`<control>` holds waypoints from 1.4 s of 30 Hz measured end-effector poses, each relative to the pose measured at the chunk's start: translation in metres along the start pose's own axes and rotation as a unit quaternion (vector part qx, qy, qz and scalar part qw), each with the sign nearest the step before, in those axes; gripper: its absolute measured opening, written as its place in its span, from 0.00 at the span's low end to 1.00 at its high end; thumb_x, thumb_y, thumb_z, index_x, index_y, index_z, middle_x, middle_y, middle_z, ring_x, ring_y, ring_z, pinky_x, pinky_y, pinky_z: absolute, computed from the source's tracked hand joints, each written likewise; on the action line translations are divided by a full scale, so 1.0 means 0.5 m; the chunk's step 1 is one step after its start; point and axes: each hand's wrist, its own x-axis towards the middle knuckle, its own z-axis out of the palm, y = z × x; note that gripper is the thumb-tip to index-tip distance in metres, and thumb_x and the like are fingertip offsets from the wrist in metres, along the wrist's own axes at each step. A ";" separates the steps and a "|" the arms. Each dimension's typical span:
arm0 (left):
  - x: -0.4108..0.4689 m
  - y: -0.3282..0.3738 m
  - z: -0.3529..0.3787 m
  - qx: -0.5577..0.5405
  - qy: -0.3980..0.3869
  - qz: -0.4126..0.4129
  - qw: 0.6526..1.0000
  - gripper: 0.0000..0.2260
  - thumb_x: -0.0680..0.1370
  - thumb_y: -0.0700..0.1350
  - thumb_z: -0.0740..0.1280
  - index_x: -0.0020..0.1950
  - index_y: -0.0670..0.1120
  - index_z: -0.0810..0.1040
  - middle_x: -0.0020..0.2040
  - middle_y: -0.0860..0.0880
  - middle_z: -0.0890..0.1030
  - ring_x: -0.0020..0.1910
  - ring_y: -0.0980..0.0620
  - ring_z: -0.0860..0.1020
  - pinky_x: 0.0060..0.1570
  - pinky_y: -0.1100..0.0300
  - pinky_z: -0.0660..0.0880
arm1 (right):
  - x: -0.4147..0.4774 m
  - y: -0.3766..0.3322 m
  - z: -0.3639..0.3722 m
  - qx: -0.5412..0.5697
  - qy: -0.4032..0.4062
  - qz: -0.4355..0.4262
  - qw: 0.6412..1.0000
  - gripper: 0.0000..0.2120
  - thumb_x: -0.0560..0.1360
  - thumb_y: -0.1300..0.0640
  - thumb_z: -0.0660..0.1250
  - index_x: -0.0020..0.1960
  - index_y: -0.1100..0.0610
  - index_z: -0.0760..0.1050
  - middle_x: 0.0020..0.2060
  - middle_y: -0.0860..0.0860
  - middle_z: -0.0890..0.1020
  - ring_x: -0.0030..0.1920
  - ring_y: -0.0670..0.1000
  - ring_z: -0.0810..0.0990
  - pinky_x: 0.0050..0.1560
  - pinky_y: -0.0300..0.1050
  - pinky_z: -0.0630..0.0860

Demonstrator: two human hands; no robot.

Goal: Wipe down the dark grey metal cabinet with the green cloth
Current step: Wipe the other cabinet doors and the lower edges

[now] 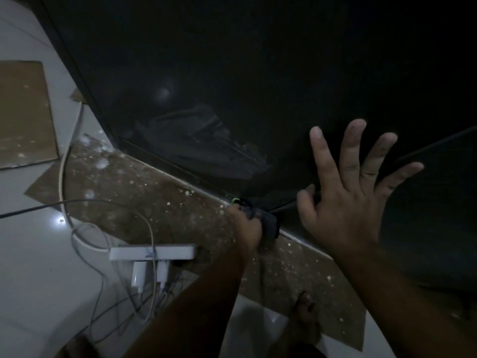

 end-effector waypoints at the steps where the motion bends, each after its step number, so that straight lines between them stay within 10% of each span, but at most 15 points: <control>1: 0.001 -0.003 -0.005 -0.018 0.007 -0.007 1.000 0.14 0.76 0.46 0.72 0.58 0.54 0.72 0.55 0.51 0.78 0.56 0.50 0.78 0.54 0.57 0.74 | -0.003 0.003 0.000 0.003 0.001 -0.003 1.000 0.43 0.75 0.52 0.63 0.82 0.43 0.41 0.76 0.45 0.26 0.74 0.51 0.21 0.68 0.62 0.21; 6: 0.011 -0.002 -0.031 -0.235 0.005 -0.001 0.972 0.21 0.77 0.41 0.70 0.67 0.51 0.68 0.64 0.45 0.76 0.61 0.47 0.77 0.61 0.42 0.76 | -0.011 0.021 -0.009 0.013 0.001 -0.027 1.000 0.38 0.76 0.53 0.62 0.82 0.43 0.50 0.78 0.46 0.34 0.75 0.50 0.24 0.70 0.60 0.22; 10: 0.004 0.023 -0.055 -0.308 0.034 0.015 0.951 0.19 0.78 0.40 0.69 0.66 0.52 0.68 0.65 0.47 0.75 0.59 0.51 0.78 0.56 0.53 0.79 | -0.014 0.038 -0.017 0.011 -0.015 -0.041 0.999 0.40 0.75 0.55 0.63 0.82 0.44 0.49 0.78 0.45 0.34 0.76 0.50 0.25 0.72 0.58 0.25; 13: -0.026 0.021 -0.038 -0.241 0.052 0.071 0.967 0.20 0.78 0.47 0.70 0.67 0.56 0.68 0.63 0.50 0.75 0.55 0.58 0.76 0.51 0.61 0.76 | -0.024 0.052 -0.022 0.011 -0.018 -0.055 0.998 0.40 0.75 0.55 0.62 0.83 0.46 0.48 0.80 0.44 0.37 0.77 0.48 0.28 0.74 0.57 0.27; 16: -0.074 0.032 0.016 -0.185 0.058 0.096 0.976 0.18 0.75 0.54 0.72 0.59 0.65 0.67 0.61 0.53 0.75 0.58 0.54 0.75 0.59 0.49 0.76 | -0.032 0.074 -0.032 0.017 0.002 -0.068 0.998 0.37 0.76 0.57 0.60 0.82 0.48 0.51 0.82 0.49 0.48 0.79 0.47 0.36 0.77 0.54 0.32; 22: -0.170 0.076 0.083 -0.223 0.082 0.280 0.930 0.15 0.74 0.31 0.70 0.56 0.46 0.75 0.63 0.45 0.70 0.56 0.66 0.73 0.56 0.76 0.70 | -0.058 0.115 -0.046 0.048 0.026 -0.064 0.996 0.36 0.76 0.59 0.61 0.82 0.50 0.54 0.82 0.52 0.53 0.80 0.49 0.43 0.77 0.53 0.34; 29: -0.184 0.063 0.078 -0.143 0.058 0.438 0.886 0.15 0.79 0.33 0.66 0.65 0.40 0.76 0.64 0.42 0.69 0.60 0.61 0.73 0.61 0.71 0.70 | -0.078 0.109 -0.029 0.081 -0.001 -0.042 0.996 0.38 0.75 0.56 0.62 0.82 0.51 0.52 0.82 0.54 0.50 0.81 0.58 0.46 0.75 0.65 0.38; 37: -0.092 -0.003 0.107 -0.055 0.097 0.514 0.851 0.17 0.76 0.33 0.70 0.61 0.47 0.75 0.65 0.46 0.64 0.61 0.53 0.71 0.60 0.66 0.72 | -0.101 0.078 0.029 0.059 -0.065 -0.028 0.996 0.39 0.76 0.50 0.56 0.83 0.49 0.43 0.81 0.49 0.38 0.76 0.50 0.30 0.72 0.69 0.33; 42: -0.006 -0.072 0.105 -0.037 0.099 0.386 0.916 0.15 0.72 0.29 0.70 0.52 0.47 0.79 0.58 0.46 0.72 0.55 0.53 0.75 0.55 0.61 0.76 | -0.100 0.065 0.049 0.060 -0.071 -0.019 0.996 0.45 0.75 0.54 0.64 0.82 0.46 0.41 0.77 0.45 0.29 0.74 0.49 0.23 0.69 0.66 0.26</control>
